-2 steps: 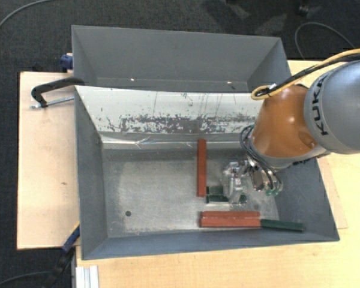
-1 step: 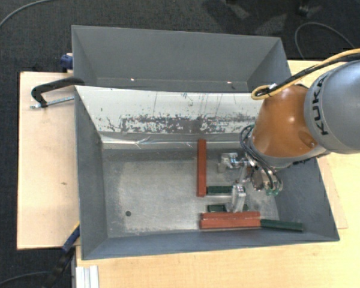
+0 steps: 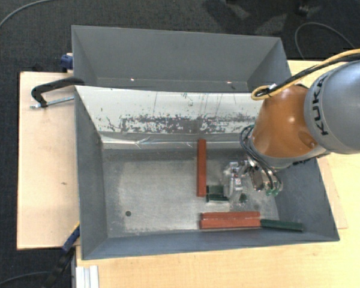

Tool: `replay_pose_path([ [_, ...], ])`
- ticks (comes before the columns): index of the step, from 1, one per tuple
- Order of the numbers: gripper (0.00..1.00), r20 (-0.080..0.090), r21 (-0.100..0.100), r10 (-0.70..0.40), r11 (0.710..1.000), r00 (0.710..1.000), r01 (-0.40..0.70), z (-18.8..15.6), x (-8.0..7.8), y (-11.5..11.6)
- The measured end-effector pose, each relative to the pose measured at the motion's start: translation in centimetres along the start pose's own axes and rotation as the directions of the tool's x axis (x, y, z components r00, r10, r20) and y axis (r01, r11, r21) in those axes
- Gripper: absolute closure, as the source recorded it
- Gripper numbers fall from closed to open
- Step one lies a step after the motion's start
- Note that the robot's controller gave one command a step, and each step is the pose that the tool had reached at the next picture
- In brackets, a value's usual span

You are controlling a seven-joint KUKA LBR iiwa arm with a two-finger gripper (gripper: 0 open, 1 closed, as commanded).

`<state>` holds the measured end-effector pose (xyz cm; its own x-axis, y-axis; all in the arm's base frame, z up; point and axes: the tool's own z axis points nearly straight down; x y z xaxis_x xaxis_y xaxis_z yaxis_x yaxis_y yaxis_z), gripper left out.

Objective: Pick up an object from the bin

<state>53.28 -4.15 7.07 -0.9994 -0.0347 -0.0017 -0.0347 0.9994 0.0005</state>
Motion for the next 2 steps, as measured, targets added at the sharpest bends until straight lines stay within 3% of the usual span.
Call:
replay_pose_path([
  [1, 1.00, 0.005, 0.001, -0.108, 0.994, 0.994, 0.108, -1.5, -0.2, 0.7],
  [2, 1.00, 0.014, 0.004, -0.134, 0.991, 0.991, 0.134, -19.2, -0.3, -0.4],
])
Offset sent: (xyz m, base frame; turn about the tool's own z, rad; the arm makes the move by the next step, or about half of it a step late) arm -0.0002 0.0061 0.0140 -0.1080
